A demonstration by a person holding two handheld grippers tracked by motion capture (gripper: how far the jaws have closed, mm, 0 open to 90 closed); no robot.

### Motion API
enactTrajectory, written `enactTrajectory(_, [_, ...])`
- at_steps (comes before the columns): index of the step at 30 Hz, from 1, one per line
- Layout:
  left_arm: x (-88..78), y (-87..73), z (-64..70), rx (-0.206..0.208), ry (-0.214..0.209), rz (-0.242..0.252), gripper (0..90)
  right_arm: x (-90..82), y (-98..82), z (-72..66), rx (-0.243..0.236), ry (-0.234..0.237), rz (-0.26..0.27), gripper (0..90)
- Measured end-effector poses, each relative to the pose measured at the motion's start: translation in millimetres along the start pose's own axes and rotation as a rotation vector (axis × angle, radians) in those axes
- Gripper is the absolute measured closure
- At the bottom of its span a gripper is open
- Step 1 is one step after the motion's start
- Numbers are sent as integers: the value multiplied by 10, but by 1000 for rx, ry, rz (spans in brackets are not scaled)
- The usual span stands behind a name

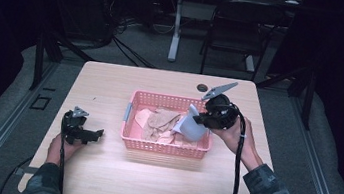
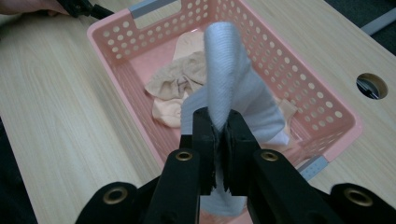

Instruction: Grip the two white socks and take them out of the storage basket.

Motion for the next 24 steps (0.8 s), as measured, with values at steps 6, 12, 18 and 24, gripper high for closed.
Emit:
enactTrajectory(6, [0,0,0,0,0,0,1,-73,77,18,-3,-7,9,848])
enactTrajectory(12, [0,0,0,0,0,0,1,-143,128,45,-1,-8,17,848])
enactTrajectory(18, [0,0,0,0,0,0,1,-210,177,57,-4,-10,23,848])
enactTrajectory(24, [0,0,0,0,0,0,1,-290,234,80,-6,-15,33,847])
Point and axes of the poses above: each handheld gripper's, and its own axes: x roughly forward along the jaws, y roughly out of its top, z roughly to its right, the point moved 10 cm from there along x, roughly forward along the jaws, and after that the axes turned 1 degree about -x, right-handed, at the moved point
